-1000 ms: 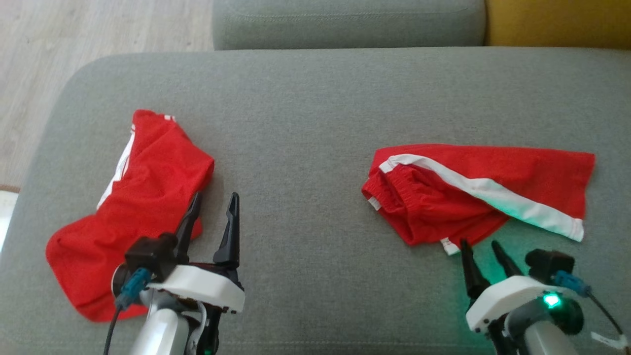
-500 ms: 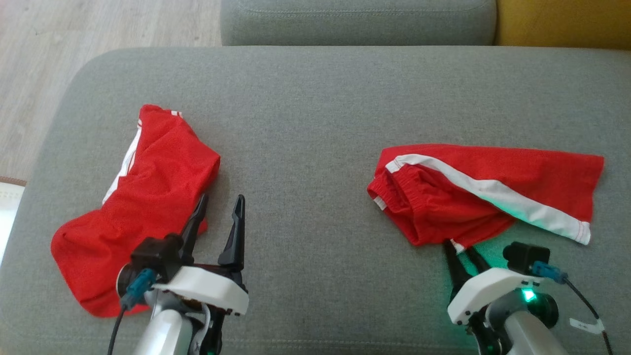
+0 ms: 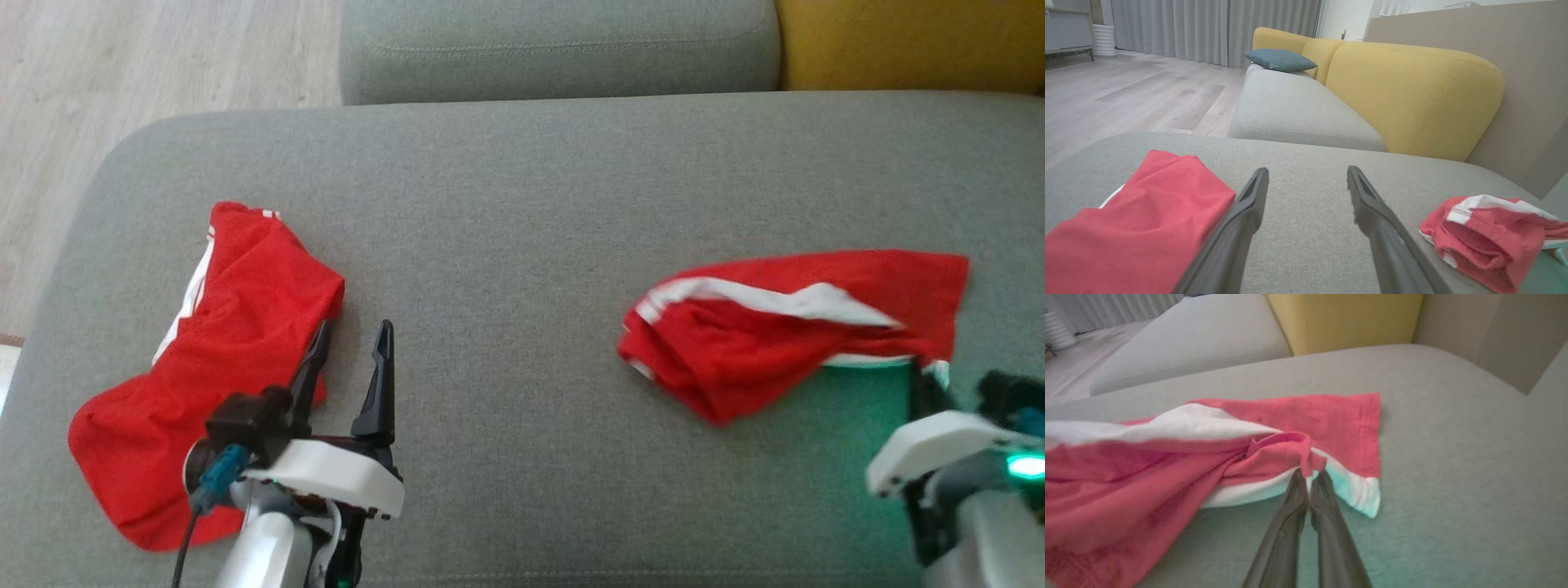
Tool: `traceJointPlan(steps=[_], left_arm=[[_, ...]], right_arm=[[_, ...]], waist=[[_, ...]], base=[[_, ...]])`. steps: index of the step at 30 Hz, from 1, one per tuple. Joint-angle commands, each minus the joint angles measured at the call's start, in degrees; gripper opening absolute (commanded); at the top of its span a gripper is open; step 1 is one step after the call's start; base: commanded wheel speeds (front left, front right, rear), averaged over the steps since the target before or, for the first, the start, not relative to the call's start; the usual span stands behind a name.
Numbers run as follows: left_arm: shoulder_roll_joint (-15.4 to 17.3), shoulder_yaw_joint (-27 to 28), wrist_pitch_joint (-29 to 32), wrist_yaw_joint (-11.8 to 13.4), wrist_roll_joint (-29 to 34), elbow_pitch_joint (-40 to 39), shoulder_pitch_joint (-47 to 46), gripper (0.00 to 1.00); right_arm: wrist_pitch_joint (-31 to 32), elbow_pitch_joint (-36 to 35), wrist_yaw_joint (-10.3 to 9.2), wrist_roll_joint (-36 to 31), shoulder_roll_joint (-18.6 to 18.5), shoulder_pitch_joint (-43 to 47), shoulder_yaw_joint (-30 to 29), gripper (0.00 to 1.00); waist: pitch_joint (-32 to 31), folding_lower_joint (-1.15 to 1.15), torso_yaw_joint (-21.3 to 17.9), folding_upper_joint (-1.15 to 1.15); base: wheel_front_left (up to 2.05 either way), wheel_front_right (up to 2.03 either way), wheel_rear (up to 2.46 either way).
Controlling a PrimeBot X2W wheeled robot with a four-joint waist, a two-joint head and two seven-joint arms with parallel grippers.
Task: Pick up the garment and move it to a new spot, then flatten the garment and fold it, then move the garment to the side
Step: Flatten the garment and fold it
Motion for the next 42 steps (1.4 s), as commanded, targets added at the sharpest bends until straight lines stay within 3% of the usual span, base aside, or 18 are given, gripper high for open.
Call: traceJointPlan(steps=[1, 3, 4, 5, 12, 23, 29, 42], left_arm=[[0.14, 1.34, -0.7, 0.42, -0.52, -2.12, -2.0, 1.0], [0.14, 1.07, -0.7, 0.56, -0.73, -2.13, -2.08, 1.0], [0.14, 0.94, -0.7, 0.6, -0.82, -2.13, -2.12, 1.0], [0.14, 0.86, -0.7, 0.63, -0.89, -2.14, -2.13, 1.0], [0.14, 1.03, -0.7, 0.7, -0.93, -2.02, -1.8, 1.0], [0.14, 1.76, -0.7, 0.64, -0.67, -2.19, -1.21, 1.0], [0.14, 1.21, -0.7, 0.42, -0.49, -2.07, -1.67, 1.0], [0.14, 0.62, -0.7, 0.33, -0.65, -1.7, -2.37, 1.0]], right_arm=[[0.78, -3.41, -0.04, -0.95, -0.29, -0.47, 0.12, 0.0], [2.01, -6.28, -0.04, -3.02, -0.29, 0.32, -1.56, 0.0], [2.29, -7.76, -0.04, -4.02, -0.29, 0.67, -2.18, 0.19], [2.41, -9.11, -0.04, -4.48, -0.29, 0.95, -2.43, 1.0], [0.76, -16.48, -0.04, -1.85, -0.29, 4.16, 3.2, 1.0], [-3.05, -26.23, -0.04, 6.9, -0.29, 12.96, 17.95, 1.0], [-1.38, -25.83, -0.04, 8.54, -0.29, 11.94, 21.99, 1.0], [3.5, -16.85, -0.04, 8.49, -0.29, 4.86, 26.49, 1.0]], waist=[[-0.08, 0.0, -0.04, 0.0], [-0.15, 0.0, 0.01, 0.0], [-0.17, 0.0, 0.06, 0.0], [-0.18, 0.0, 0.13, 0.0], [-0.61, 0.0, 0.41, 0.0], [-1.3, 0.0, -0.97, 0.0], [-0.99, 0.0, -0.74, 0.0], [1.09, 0.0, 3.55, 0.0]], base=[[0.0, 0.0, 0.0], [0.0, 0.0, 0.0], [0.0, 0.0, 0.0], [0.0, 0.0, 0.0], [0.0, 0.0, 0.0], [0.0, 0.0, 0.0], [0.0, 0.0, 0.0], [0.0, 0.0, 0.0]])
